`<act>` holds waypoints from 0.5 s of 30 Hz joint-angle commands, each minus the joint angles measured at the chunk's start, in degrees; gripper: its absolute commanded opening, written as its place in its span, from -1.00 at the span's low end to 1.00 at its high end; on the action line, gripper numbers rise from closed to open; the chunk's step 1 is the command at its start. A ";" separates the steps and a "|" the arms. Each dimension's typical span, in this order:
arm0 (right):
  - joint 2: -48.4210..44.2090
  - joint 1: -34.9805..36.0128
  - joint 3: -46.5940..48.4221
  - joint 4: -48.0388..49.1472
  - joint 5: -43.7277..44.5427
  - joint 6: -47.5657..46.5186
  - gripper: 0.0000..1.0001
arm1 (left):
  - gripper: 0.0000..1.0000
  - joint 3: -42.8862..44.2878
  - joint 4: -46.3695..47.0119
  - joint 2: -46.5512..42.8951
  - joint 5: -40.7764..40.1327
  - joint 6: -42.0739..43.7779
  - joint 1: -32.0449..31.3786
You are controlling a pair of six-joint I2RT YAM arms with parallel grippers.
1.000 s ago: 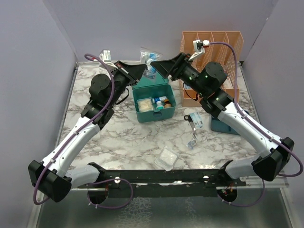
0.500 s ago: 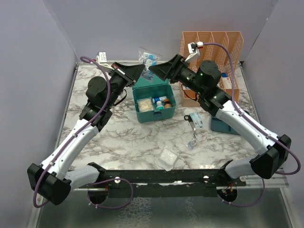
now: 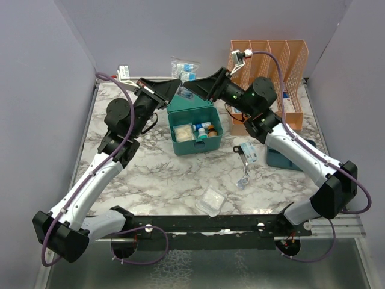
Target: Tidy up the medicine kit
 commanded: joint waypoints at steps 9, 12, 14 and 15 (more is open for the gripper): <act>-0.53 -1.27 1.22 0.38 0.19 1.84 -0.73 | -0.43 -1.43 -0.89 -2.38 -0.98 -0.70 0.44; -0.25 -2.41 1.66 -0.57 -1.35 1.51 -0.85 | -0.10 -1.84 -4.77 -3.27 -4.47 1.18 0.43; -0.33 -3.55 1.22 -0.54 -2.96 2.07 -0.88 | 0.00 -2.74 -7.14 -4.02 -7.35 3.68 0.48; -0.37 -4.14 1.00 -0.50 -3.83 2.37 -0.89 | 0.04 -3.04 -8.81 -4.46 -9.72 4.87 0.48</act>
